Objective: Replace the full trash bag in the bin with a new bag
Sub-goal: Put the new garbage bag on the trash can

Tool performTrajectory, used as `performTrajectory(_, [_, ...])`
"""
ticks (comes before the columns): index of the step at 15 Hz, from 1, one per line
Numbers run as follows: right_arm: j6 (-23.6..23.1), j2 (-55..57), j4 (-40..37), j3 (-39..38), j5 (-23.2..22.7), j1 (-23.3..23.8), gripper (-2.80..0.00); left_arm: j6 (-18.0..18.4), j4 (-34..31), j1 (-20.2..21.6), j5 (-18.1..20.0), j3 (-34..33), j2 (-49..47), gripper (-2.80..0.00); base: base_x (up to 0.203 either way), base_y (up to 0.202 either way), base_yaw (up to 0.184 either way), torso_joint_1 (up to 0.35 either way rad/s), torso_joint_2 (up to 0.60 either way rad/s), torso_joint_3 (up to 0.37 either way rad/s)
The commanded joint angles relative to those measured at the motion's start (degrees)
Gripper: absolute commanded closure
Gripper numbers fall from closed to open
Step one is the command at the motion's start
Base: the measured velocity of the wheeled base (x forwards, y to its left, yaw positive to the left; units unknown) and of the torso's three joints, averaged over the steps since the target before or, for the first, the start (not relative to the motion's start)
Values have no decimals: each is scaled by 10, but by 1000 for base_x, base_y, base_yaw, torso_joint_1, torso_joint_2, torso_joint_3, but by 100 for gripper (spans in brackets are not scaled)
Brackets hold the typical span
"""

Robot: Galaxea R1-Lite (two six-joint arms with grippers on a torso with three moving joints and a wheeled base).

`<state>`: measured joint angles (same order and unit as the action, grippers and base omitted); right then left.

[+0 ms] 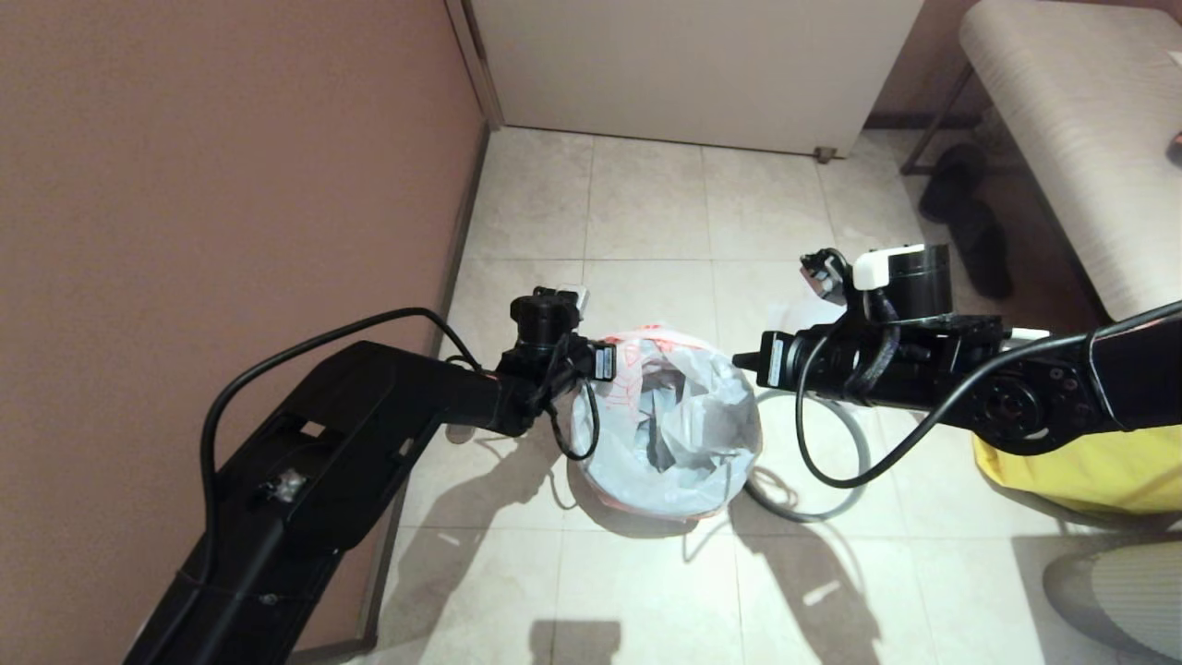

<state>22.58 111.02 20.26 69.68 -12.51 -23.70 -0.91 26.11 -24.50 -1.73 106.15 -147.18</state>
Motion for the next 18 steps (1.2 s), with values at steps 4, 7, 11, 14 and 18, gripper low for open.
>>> performTrajectory(4, [1, 45, -4, 17, 0, 3, 0, 2, -81, -2, 113, -48, 66, 0, 0, 0, 0, 0, 0, 0])
performTrajectory(7, [2, 59, -36, 34, 7, 2, 0, -4, -127, -1, 135, -27, 69, 0, 0, 0, 0, 0, 0, 0])
performTrajectory(11, [6, 101, -27, 42, 8, -26, 0, -4, -128, -1, 136, -14, 60, 0, 0, 0, 0, 0, 0, 0])
performTrajectory(14, [2, 141, 9, 47, 9, -29, 0, -12, -130, -4, 135, -9, 55, 0, 0, 0, 0, 0, 0, 0])
performTrajectory(18, [-25, 192, 117, 80, 41, -40, 0, -16, -129, -4, 134, -10, 61, 0, 0, 0, 0, 0, 0, 0])
